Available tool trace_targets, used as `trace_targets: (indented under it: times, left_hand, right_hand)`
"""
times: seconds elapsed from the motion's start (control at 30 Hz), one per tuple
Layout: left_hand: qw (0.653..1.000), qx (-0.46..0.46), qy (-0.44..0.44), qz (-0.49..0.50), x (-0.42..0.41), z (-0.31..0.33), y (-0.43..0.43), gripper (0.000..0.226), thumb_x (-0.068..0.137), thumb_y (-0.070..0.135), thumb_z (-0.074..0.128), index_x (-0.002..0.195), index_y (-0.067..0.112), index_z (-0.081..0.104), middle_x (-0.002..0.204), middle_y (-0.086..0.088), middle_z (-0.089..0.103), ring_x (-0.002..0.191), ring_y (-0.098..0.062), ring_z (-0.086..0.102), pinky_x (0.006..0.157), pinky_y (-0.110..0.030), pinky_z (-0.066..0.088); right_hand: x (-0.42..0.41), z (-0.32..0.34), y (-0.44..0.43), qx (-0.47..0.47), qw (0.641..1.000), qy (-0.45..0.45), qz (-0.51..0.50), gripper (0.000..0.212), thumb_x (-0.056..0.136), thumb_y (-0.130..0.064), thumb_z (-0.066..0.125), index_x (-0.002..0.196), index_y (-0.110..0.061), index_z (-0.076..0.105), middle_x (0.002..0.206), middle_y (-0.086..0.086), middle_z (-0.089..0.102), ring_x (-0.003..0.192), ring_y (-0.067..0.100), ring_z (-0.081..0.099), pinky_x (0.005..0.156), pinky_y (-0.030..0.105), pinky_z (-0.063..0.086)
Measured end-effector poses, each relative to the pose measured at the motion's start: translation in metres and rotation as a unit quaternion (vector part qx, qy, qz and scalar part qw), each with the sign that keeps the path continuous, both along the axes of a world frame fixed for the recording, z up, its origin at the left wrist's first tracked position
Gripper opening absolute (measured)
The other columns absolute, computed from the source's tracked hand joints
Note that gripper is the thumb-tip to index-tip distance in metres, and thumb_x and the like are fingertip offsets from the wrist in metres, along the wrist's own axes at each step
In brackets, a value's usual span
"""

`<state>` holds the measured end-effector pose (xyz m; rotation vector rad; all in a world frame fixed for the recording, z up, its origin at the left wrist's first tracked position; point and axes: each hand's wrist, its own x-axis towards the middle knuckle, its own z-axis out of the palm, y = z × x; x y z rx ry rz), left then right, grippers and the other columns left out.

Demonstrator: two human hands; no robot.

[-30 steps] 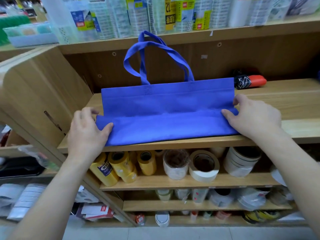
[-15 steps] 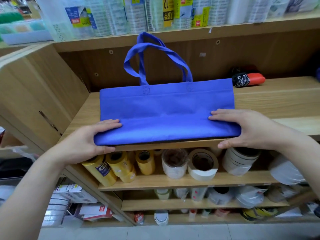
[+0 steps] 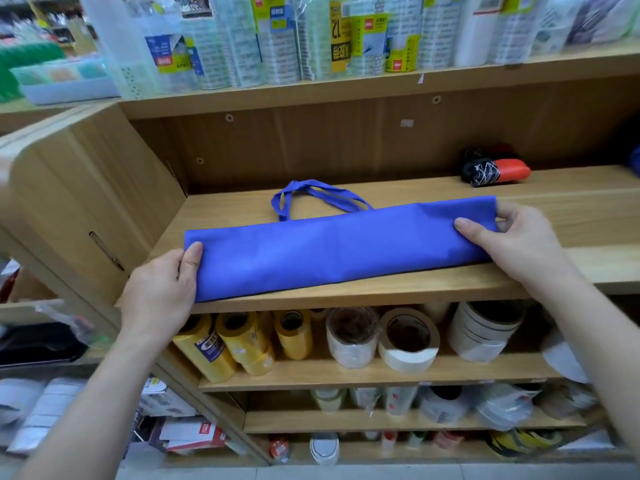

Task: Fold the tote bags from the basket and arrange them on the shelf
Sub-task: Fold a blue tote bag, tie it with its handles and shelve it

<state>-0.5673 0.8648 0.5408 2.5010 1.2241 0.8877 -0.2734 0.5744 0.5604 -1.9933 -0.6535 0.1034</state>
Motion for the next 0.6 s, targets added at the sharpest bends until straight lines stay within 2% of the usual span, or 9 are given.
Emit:
trace_targets:
  times: [0.1,0.17,0.27,0.33,0.37,0.4,0.43,0.5,0.6]
  left_hand:
    - [0.995,0.010,0.075,0.067,0.000,-0.001,0.002,0.056,0.099,0.054,0.026,0.067,0.016,0.050,0.072,-0.010,0.055,0.074,-0.036,0.050,0.060,-0.038,0.037]
    - [0.987,0.017,0.130,0.094,0.003,0.002,0.000,0.057,0.099,0.056,0.024,0.070,0.017,0.055,0.075,-0.011,0.059,0.077,-0.037,0.054,0.059,-0.036,0.037]
    - [0.978,0.042,0.169,0.112,0.007,0.008,-0.002,0.048,0.100,0.048,0.035,0.072,0.015,0.056,0.075,-0.009,0.053,0.083,-0.038,0.057,0.062,-0.036,0.040]
    - [0.984,0.128,0.111,0.055,0.005,0.008,0.002,0.025,0.096,0.032,0.055,0.086,0.010,0.060,0.091,-0.015,0.056,0.094,-0.041,0.055,0.068,-0.045,0.047]
    - [0.984,0.151,0.097,0.006,0.004,0.007,0.002,0.021,0.092,0.027,0.063,0.100,0.008,0.062,0.108,-0.018,0.057,0.104,-0.041,0.053,0.078,-0.050,0.049]
    - [0.982,0.146,0.101,-0.065,0.004,0.007,0.003,0.031,0.091,0.029,0.065,0.115,0.010,0.062,0.126,-0.018,0.055,0.117,-0.038,0.049,0.092,-0.051,0.047]
    - [0.976,0.106,0.118,-0.148,0.004,0.009,0.002,0.041,0.092,0.040,0.060,0.127,0.017,0.059,0.140,-0.014,0.049,0.128,-0.033,0.044,0.104,-0.047,0.040]
    - [0.956,-0.001,0.178,-0.232,0.007,0.013,-0.007,0.064,0.089,0.069,0.033,0.140,0.033,0.049,0.152,-0.004,0.040,0.139,-0.022,0.035,0.113,-0.036,0.028]
    - [0.949,0.003,0.237,-0.206,0.006,0.005,-0.017,0.074,0.083,0.077,0.007,0.143,0.047,0.036,0.152,0.008,0.038,0.137,-0.017,0.032,0.110,-0.040,0.033]
  right_hand:
    - [-0.006,-0.002,0.012,-0.058,0.994,-0.060,-0.065,0.023,0.088,-0.037,0.068,0.103,-0.020,0.066,0.091,-0.002,0.069,0.096,0.026,0.064,0.080,0.035,0.046]
    - [-0.010,-0.002,0.019,-0.139,0.978,-0.110,-0.108,0.044,0.091,-0.044,0.061,0.121,-0.012,0.060,0.109,0.011,0.067,0.108,0.037,0.058,0.084,0.039,0.044]
    - [-0.013,-0.005,0.025,-0.241,0.949,-0.154,-0.131,0.054,0.095,-0.051,0.051,0.130,-0.011,0.049,0.120,0.020,0.060,0.108,0.042,0.056,0.081,0.043,0.042]
    - [-0.011,-0.005,0.027,-0.294,0.933,-0.163,-0.127,0.055,0.096,-0.054,0.045,0.130,-0.011,0.048,0.121,0.018,0.052,0.103,0.043,0.056,0.079,0.043,0.041]
    - [-0.009,-0.005,0.029,-0.317,0.927,-0.160,-0.123,0.056,0.096,-0.056,0.042,0.131,-0.012,0.047,0.122,0.017,0.048,0.102,0.043,0.056,0.079,0.044,0.040]
    - [-0.007,-0.004,0.030,-0.335,0.921,-0.156,-0.121,0.057,0.096,-0.057,0.040,0.132,-0.014,0.047,0.122,0.017,0.045,0.102,0.043,0.056,0.079,0.044,0.040]
    - [-0.005,-0.004,0.030,-0.349,0.917,-0.155,-0.119,0.058,0.096,-0.059,0.039,0.134,-0.015,0.046,0.123,0.016,0.043,0.104,0.042,0.055,0.082,0.045,0.041]
    - [-0.003,-0.002,0.031,-0.343,0.915,-0.174,-0.125,0.059,0.094,-0.057,0.044,0.139,-0.019,0.041,0.127,0.017,0.040,0.114,0.041,0.048,0.088,0.050,0.042]
    - [-0.013,0.003,0.036,-0.291,0.913,-0.261,-0.118,0.062,0.091,-0.041,0.061,0.145,-0.026,0.036,0.136,0.016,0.037,0.123,0.038,0.038,0.090,0.056,0.040]
